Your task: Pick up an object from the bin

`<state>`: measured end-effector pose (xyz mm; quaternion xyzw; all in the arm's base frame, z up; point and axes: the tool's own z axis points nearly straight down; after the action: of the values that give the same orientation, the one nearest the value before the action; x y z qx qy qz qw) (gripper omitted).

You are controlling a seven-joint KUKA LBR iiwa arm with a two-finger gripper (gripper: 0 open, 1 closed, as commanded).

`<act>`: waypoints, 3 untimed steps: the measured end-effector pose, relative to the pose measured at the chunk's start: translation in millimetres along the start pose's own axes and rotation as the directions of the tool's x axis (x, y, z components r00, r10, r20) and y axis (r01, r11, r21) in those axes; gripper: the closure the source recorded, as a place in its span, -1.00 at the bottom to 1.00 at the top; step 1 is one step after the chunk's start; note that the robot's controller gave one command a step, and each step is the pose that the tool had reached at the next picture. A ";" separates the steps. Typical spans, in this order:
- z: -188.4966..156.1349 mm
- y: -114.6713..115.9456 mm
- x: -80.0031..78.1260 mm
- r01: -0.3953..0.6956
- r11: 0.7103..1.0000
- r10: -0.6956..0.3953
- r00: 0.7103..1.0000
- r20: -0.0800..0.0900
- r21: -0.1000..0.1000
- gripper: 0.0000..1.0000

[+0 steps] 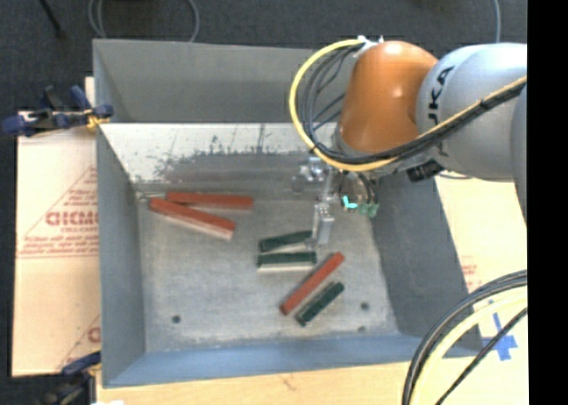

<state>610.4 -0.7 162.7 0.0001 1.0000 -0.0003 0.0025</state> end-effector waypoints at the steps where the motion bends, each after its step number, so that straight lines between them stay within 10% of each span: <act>1: 0.0 0.0 0.0 0.000 1.000 0.000 1.000 0.000 0.000 -1.00; 3: 79.3 -7.9 13.6 0.007 1.000 -0.007 1.000 -0.008 0.000 -1.00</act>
Offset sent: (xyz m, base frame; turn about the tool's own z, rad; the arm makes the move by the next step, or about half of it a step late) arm -0.0179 -0.0069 -0.0927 -0.0163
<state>597.2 -8.6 83.3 -0.0033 1.0000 -0.0005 -0.0015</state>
